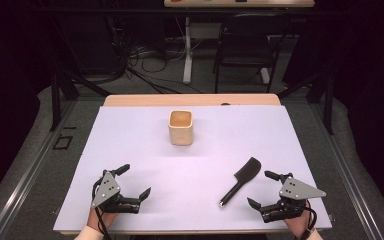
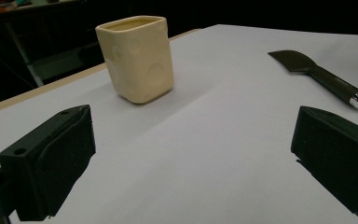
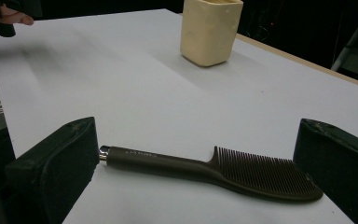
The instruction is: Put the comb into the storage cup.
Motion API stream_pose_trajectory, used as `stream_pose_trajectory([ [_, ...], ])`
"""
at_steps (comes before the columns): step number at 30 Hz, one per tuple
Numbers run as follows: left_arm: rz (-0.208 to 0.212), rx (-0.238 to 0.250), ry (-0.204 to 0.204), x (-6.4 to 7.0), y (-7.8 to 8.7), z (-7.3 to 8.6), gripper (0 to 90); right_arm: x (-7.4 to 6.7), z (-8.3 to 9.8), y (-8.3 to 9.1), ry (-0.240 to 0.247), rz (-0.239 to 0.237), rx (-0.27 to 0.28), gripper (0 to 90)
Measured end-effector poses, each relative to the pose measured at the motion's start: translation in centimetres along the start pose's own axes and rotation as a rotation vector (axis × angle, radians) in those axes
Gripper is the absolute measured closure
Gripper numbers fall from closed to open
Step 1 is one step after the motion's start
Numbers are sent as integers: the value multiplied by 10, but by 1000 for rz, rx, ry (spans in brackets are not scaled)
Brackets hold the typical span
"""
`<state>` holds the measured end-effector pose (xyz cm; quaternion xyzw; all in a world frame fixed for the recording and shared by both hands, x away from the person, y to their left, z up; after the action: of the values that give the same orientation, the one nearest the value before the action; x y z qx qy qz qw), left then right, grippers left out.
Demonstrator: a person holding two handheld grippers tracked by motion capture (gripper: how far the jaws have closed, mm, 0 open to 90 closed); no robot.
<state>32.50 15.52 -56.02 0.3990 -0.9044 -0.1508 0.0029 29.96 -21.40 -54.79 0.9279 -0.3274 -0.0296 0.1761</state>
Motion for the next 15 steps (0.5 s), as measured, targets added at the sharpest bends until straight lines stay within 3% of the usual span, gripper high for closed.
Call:
stream_pose_trajectory([
  [15,-12,-5,-8,-2,0,0,0,-4,-4,-11,-23,-39,-19,0],
])
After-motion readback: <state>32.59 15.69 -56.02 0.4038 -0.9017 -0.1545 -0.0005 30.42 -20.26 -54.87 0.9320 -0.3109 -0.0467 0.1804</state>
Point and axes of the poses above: each handheld gripper's, and its own axes: y roughly backward along the jaws, z roughly out of its underside, x roughly to its right, the point moved 9 cm from there along -y, roughly forward along the jaws, and after that the axes turned 3 degrees about -z, right-handed, at the moved point
